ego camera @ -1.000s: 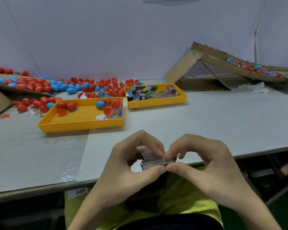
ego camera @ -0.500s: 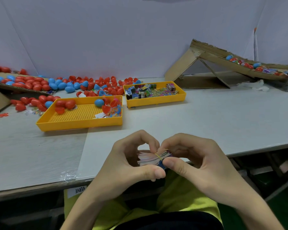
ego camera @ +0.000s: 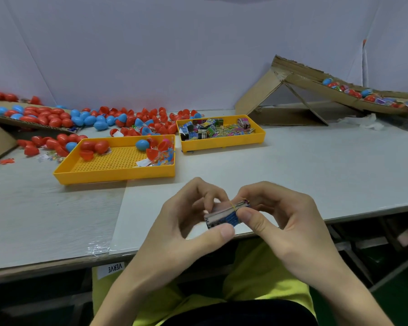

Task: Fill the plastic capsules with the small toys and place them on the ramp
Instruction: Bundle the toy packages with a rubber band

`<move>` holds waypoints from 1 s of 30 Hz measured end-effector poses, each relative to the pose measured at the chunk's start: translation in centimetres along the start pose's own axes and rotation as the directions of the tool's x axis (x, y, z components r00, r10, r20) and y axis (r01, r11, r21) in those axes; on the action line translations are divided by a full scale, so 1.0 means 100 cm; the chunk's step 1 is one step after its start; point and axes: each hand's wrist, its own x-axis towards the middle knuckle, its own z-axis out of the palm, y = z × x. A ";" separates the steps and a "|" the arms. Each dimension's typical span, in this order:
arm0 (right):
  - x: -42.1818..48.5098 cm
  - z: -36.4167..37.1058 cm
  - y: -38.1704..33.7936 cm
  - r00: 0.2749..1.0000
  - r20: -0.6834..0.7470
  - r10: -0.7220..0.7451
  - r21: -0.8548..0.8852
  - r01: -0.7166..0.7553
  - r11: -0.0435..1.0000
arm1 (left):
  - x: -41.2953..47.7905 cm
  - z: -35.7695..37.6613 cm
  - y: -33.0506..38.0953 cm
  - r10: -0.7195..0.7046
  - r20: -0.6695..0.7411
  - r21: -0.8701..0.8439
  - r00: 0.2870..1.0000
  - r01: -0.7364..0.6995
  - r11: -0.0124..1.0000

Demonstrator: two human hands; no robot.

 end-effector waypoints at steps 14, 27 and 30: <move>-0.006 0.002 0.003 0.957 0.177 0.228 0.243 -0.267 0.933 | 0.005 -0.005 0.018 0.062 0.113 0.255 0.992 -0.089 0.963; -0.011 0.005 0.002 0.995 0.054 0.081 0.193 -0.090 0.977 | 0.001 -0.009 0.026 -0.025 0.059 0.445 0.998 -0.003 0.895; -0.013 0.007 0.001 0.999 0.022 -0.047 0.098 0.045 0.994 | -0.001 -0.009 0.029 -0.035 0.047 0.479 0.998 0.008 0.878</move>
